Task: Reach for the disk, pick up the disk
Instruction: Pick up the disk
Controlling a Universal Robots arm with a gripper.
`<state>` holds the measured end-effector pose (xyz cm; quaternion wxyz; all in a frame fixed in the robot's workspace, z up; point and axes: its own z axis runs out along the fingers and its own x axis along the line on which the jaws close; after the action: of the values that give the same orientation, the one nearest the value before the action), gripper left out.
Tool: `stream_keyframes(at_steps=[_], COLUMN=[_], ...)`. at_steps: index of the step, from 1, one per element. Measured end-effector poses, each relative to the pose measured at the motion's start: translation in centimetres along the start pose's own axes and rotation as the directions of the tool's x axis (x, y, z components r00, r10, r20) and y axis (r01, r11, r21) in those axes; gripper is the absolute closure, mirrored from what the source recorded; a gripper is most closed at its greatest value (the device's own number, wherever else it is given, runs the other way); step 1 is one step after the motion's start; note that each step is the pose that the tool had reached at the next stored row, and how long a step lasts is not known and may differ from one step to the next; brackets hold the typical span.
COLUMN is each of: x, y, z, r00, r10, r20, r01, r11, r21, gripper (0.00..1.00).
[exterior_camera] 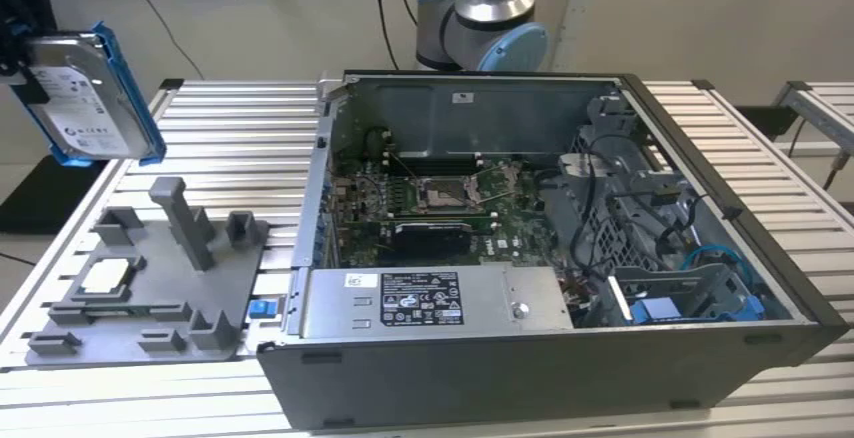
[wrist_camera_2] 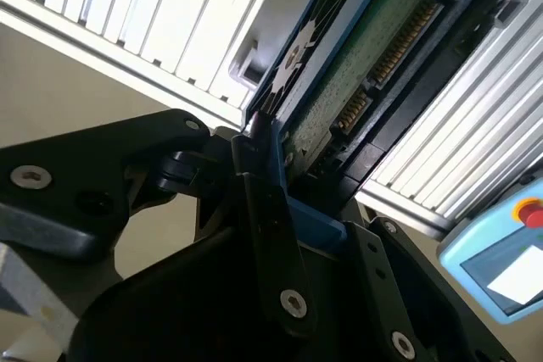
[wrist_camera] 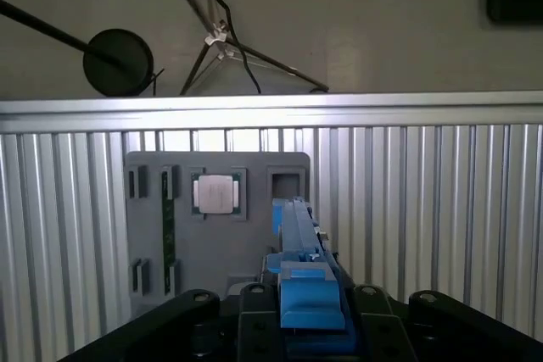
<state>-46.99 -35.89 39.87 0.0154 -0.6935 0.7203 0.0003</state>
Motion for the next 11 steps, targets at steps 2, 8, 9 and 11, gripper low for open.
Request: stream_keyframes(at_steps=[2,8,9,11], x=[0.0,-0.01,-0.01,-0.01], y=[0.0,-0.01,-0.01,-0.01], z=[-0.1,-0.5,-0.55,-0.58], r00=[1.0,1.0,1.0,1.0], r10=[0.0,0.0,0.0,0.0], r20=[0.0,-0.0001,0.0,0.0], r01=[0.0,0.0,0.0,0.0], r11=[1.0,1.0,1.0,1.0], r21=[0.0005,0.0006,0.0007,0.0008], gripper=[1.0,1.0,1.0,1.0])
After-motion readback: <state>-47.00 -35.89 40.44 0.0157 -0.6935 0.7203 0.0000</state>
